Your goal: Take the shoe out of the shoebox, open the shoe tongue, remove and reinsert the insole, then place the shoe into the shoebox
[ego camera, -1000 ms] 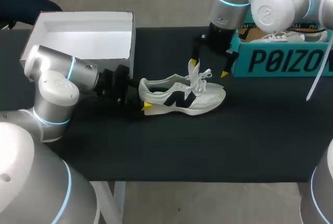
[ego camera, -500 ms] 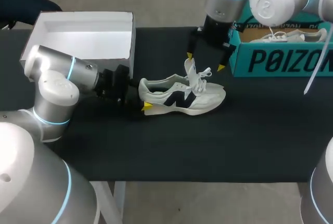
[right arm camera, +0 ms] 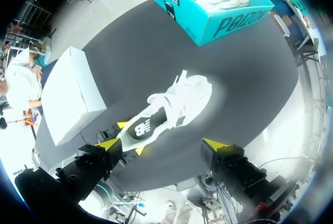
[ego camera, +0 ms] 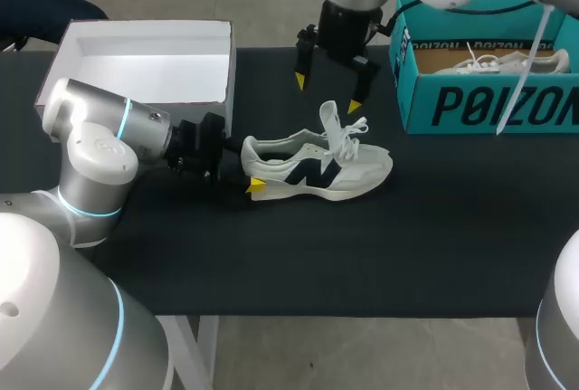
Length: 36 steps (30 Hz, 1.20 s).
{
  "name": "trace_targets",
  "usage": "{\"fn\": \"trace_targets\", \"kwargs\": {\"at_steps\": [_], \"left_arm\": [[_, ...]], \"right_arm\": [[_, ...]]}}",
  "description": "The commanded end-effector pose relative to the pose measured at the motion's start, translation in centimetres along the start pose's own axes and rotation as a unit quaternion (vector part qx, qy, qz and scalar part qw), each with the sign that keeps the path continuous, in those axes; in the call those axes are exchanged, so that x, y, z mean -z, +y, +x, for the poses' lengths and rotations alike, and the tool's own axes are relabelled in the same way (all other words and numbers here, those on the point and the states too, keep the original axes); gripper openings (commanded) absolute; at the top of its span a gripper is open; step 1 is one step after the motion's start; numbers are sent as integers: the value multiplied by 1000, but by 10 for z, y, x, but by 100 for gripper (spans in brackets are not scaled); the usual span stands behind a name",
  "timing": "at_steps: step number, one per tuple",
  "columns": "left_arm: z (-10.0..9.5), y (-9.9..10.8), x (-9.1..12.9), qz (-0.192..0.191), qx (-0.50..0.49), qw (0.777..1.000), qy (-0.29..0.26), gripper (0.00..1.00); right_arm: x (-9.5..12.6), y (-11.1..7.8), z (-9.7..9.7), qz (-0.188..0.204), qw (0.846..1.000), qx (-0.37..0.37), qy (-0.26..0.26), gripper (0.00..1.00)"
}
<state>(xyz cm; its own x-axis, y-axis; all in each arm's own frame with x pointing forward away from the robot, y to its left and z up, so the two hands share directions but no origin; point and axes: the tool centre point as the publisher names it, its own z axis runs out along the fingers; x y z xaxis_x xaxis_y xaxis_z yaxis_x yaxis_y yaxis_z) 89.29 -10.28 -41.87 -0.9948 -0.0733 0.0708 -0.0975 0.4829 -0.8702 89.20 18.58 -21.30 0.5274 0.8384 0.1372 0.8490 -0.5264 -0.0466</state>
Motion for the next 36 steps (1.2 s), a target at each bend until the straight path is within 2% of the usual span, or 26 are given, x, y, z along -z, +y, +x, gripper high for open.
{"fn": "trace_targets", "kwargs": {"at_steps": [1, 8, 12, 14, 15, 16, 20, 23, 24, 36], "left_arm": [[0, 0, -1, -1, 0, 1000, 0, 0], [0, 0, -1, -1, 0, 1000, 0, 0], [0, 0, -1, -1, 0, 1000, 0, 0], [0, 0, -1, -1, 0, 1000, 0, 0], [0, 0, -1, -1, 0, 1000, 0, 0], [0, 0, -1, -1, 0, 1000, 0, 0], [0, 0, -1, -1, 0, 1000, 0, 0], [0, 0, -1, -1, 0, 1000, 0, 0], [0, 0, -1, -1, 0, 1000, 0, 0], [0, 0, -1, -1, 0, 1000, 0, 0]], "right_arm": [[3, -11, 23, -5, 997, -72, 5, 100], [11, -13, 37, -41, 998, 40, 12, 100], [14, -15, 39, -50, 990, 135, 15, 100], [13, -18, 42, -45, 978, 202, 23, 100], [12, -19, 43, -44, 972, 231, 8, 100], [11, -20, 44, -33, 961, 274, 13, 100], [13, -20, 41, -7, 934, 356, -11, 100], [17, -22, 40, 38, 894, 447, -16, 100], [19, -25, 39, 57, 865, 497, -23, 100], [19, -25, 39, 57, 865, 497, -23, 100]]}}
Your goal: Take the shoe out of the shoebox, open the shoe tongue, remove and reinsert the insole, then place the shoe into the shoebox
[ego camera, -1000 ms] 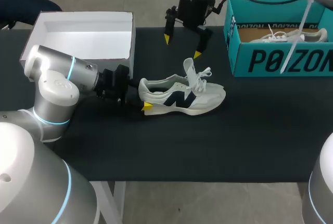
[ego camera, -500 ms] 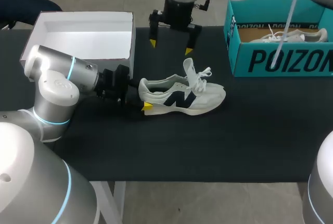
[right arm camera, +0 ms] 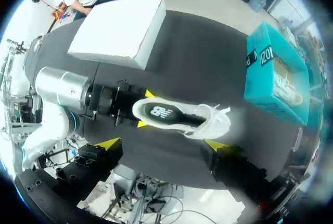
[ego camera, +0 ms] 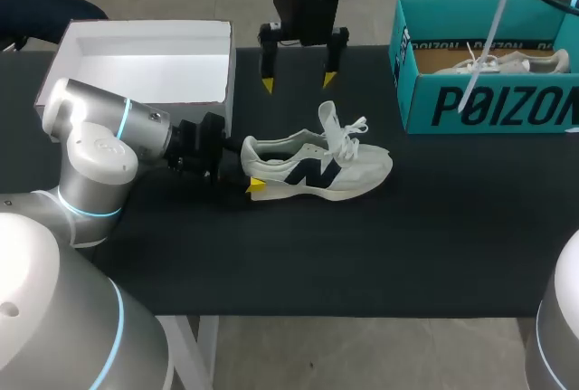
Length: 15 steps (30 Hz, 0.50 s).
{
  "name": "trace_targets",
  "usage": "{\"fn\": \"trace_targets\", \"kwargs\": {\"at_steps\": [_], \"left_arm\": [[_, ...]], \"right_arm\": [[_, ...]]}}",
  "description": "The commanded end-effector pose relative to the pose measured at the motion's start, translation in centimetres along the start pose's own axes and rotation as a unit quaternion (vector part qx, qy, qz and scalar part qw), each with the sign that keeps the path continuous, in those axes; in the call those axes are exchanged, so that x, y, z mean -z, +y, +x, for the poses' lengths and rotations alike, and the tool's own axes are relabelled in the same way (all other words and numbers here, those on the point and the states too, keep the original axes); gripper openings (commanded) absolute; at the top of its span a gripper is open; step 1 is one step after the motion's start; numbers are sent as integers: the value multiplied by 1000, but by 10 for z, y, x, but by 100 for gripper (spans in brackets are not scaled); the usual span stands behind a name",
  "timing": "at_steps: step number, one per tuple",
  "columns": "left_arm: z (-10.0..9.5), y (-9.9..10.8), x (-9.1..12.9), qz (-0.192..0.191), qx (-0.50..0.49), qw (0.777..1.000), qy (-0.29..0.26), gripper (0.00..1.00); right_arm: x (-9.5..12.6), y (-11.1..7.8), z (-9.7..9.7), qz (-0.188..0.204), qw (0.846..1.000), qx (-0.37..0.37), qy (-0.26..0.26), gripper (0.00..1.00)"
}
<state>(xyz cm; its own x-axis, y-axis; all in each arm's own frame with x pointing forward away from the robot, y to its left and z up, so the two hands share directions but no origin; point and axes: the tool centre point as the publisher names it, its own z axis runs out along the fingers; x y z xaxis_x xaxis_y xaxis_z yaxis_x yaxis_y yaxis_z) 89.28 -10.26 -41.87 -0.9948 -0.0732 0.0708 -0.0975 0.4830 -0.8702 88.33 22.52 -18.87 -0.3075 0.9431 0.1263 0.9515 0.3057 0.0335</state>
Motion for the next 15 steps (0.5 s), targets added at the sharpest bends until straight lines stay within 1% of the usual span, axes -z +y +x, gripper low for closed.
{"fn": "trace_targets", "kwargs": {"at_steps": [1, 5, 6, 7, 8, 9, 10, 11, 12, 13, 14, 15], "left_arm": [[0, 0, -1, -1, 0, 1000, 0, 0], [0, 0, -1, -1, 0, 1000, 0, 0], [0, 0, -1, -1, 0, 1000, 0, 0], [0, 0, -1, -1, 0, 1000, 0, 0], [0, 0, -1, -1, 0, 1000, 0, 0], [0, 0, -1, -1, 0, 1000, 0, 0], [0, 0, -1, -1, 0, 1000, 0, 0], [0, 0, -1, -1, 0, 1000, 0, 0], [0, 0, -1, -1, 0, 1000, 0, 0], [0, 0, -1, -1, 0, 1000, 0, 0], [0, 0, -1, -1, 0, 1000, 0, 0], [0, 0, -1, -1, 0, 1000, 0, 0]], "right_arm": [[0, 8, 1, 41, 995, 87, 1, 100], [0, 8, 1, 41, 995, 87, 1, 100], [-1, 10, 3, 22, 991, 129, 0, 100], [0, 12, 3, -7, 985, 175, -2, 100], [1, 14, 2, -25, 977, 212, -5, 100], [3, 13, -1, -50, 971, 234, -15, 100], [6, 14, -3, -81, 955, 283, -19, 100], [8, 15, -5, -91, 950, 298, -30, 100], [10, 15, -9, -102, 940, 321, -46, 100], [12, 17, -10, -123, 921, 367, -43, 100], [12, 17, -13, -117, 922, 365, -47, 100], [11, 19, -16, -125, 909, 396, -43, 100]]}}
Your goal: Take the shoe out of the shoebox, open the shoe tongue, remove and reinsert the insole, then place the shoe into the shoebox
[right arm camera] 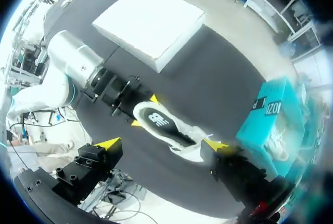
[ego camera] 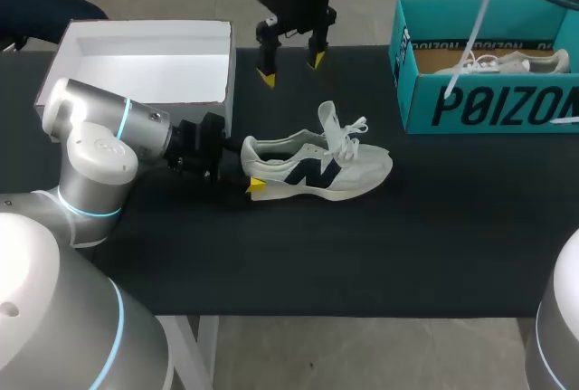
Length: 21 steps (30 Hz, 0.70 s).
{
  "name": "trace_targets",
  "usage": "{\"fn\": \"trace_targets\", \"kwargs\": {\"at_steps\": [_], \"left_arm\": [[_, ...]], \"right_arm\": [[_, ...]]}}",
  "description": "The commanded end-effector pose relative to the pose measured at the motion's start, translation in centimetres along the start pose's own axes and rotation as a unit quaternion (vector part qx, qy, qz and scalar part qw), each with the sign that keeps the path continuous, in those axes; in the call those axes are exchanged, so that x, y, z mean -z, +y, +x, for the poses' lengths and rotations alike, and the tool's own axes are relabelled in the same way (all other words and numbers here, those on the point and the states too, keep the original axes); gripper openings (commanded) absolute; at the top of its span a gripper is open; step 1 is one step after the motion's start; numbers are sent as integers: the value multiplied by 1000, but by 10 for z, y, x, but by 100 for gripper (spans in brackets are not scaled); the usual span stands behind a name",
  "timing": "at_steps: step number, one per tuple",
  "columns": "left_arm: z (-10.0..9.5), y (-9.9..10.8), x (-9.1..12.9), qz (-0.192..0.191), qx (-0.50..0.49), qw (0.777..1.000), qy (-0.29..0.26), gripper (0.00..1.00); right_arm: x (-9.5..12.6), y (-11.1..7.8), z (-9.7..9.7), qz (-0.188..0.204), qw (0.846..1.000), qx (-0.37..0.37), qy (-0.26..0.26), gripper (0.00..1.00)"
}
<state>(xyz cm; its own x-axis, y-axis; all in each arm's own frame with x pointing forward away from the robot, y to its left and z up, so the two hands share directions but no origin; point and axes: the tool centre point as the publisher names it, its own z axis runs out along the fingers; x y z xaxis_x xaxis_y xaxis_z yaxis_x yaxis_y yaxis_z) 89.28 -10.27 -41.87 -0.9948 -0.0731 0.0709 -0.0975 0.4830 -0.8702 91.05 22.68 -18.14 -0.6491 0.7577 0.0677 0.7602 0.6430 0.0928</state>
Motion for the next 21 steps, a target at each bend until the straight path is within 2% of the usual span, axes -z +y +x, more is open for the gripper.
{"fn": "trace_targets", "kwargs": {"at_steps": [1, 2, 4, 8, 9, 10, 11, 12, 13, 15, 21], "left_arm": [[0, 0, -1, -1, 0, 1000, 0, 0], [0, 0, -1, -1, 0, 1000, 0, 0], [0, 0, -1, -1, 0, 1000, 0, 0], [0, 0, -1, -1, 0, 1000, 0, 0], [0, 0, -1, -1, 0, 1000, 0, 0], [0, 0, -1, -1, 0, 1000, 0, 0], [0, 0, -1, -1, 0, 1000, 0, 0], [0, 0, -1, -1, 0, 1000, 0, 0], [0, 0, -1, -1, 0, 1000, 0, 0], [0, 0, -1, -1, 0, 1000, 0, 0], [0, 0, -1, -1, 0, 1000, 0, 0]], "right_arm": [[3, -11, -7, -118, 962, 243, -38, 100], [0, -11, -9, -102, 963, 246, -44, 100], [-2, -11, -8, -104, 949, 294, -35, 100], [-10, -10, -5, -66, 936, 345, -38, 100], [-11, -10, -3, -63, 929, 362, -36, 89], [-12, -10, -2, -53, 926, 372, -40, 56], [-12, -10, -2, -51, 924, 376, -39, 43], [-12, -10, -2, -47, 920, 388, -42, 24], [-12, -11, -2, -39, 918, 392, -45, 0], [-11, -13, -3, -31, 913, 405, -44, 0], [-7, -20, -11, 11, 916, 399, -45, 0]]}}
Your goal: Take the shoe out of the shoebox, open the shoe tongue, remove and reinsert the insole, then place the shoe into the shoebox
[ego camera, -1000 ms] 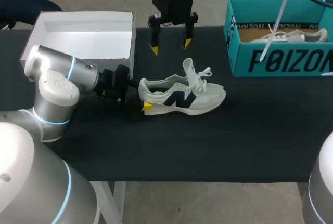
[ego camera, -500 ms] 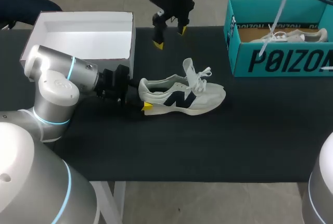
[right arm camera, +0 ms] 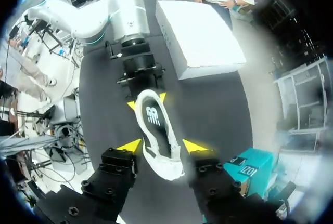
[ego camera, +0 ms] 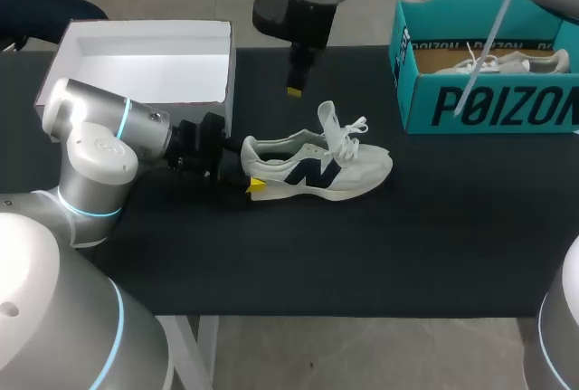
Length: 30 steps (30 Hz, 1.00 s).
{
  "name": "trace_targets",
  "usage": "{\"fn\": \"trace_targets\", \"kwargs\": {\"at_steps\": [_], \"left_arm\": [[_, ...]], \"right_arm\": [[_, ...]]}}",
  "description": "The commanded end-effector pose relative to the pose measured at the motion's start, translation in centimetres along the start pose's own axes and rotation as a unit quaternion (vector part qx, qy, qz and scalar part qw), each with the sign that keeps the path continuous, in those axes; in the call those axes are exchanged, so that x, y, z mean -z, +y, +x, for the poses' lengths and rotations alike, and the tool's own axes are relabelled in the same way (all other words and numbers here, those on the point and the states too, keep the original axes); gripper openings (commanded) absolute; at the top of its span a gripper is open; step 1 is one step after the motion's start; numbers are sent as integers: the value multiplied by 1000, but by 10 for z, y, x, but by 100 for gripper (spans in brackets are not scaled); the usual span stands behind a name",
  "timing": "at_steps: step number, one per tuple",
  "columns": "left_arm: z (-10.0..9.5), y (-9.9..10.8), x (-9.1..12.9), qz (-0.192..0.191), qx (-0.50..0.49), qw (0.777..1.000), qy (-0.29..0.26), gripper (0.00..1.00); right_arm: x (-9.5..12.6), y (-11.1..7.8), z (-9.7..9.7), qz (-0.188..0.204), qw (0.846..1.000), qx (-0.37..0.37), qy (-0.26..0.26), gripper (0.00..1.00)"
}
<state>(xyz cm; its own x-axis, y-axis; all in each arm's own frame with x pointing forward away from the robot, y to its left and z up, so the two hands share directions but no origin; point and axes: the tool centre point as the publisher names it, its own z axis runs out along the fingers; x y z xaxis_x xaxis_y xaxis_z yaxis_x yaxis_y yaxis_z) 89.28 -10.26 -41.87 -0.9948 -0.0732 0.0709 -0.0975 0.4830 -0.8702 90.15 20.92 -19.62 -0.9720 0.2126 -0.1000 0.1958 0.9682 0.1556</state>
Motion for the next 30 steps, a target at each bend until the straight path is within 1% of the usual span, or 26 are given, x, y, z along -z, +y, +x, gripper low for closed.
{"fn": "trace_targets", "kwargs": {"at_steps": [1, 3, 30], "left_arm": [[0, 0, -1, -1, 0, 1000, 0, 0], [0, 0, -1, -1, 0, 1000, 0, 0], [0, 0, -1, -1, 0, 1000, 0, 0]], "right_arm": [[6, -3, -2, 44, 996, 82, 11, 0], [7, -4, -2, 51, 995, 80, 10, 0], [8, -5, -2, 51, 995, 79, 14, 0]]}}
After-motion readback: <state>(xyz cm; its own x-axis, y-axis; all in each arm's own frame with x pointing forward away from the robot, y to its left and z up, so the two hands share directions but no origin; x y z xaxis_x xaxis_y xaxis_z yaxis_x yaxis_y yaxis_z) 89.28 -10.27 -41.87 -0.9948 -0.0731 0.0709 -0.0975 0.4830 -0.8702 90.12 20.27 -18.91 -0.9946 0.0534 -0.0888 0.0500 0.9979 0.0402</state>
